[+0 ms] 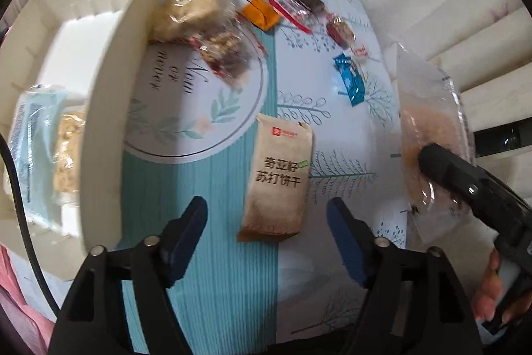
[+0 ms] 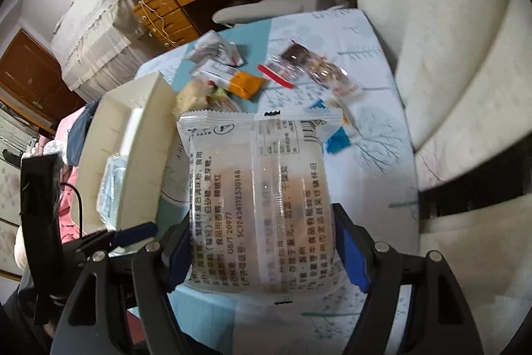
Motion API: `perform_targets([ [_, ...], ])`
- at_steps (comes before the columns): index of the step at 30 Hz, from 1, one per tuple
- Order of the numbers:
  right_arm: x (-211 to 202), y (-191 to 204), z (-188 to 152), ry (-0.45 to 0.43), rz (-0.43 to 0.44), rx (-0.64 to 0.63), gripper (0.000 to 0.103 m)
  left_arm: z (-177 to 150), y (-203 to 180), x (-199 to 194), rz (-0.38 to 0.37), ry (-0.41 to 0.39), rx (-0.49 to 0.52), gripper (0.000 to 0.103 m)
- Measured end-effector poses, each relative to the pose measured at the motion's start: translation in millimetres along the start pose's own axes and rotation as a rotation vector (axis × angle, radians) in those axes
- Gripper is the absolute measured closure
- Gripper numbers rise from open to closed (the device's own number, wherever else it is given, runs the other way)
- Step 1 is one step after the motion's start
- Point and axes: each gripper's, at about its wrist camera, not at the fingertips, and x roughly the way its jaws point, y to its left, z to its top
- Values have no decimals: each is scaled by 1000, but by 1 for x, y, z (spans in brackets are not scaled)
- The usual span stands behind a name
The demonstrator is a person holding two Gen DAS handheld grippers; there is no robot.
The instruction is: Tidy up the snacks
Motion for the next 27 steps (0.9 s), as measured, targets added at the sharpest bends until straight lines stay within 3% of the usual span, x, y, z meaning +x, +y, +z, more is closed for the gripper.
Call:
perform_targets([
  [7, 1, -32, 0, 28, -34, 32, 28, 7, -25, 45, 75, 100, 22, 27],
  [19, 13, -53, 0, 91, -36, 17, 28, 16, -38, 85, 161, 151, 20, 28],
  [21, 15, -53, 1, 98, -30, 10, 28, 16, -39, 89, 166, 161, 23, 41],
  [27, 19, -50, 2, 107, -19, -3, 28, 16, -38, 95, 171, 162, 20, 46],
])
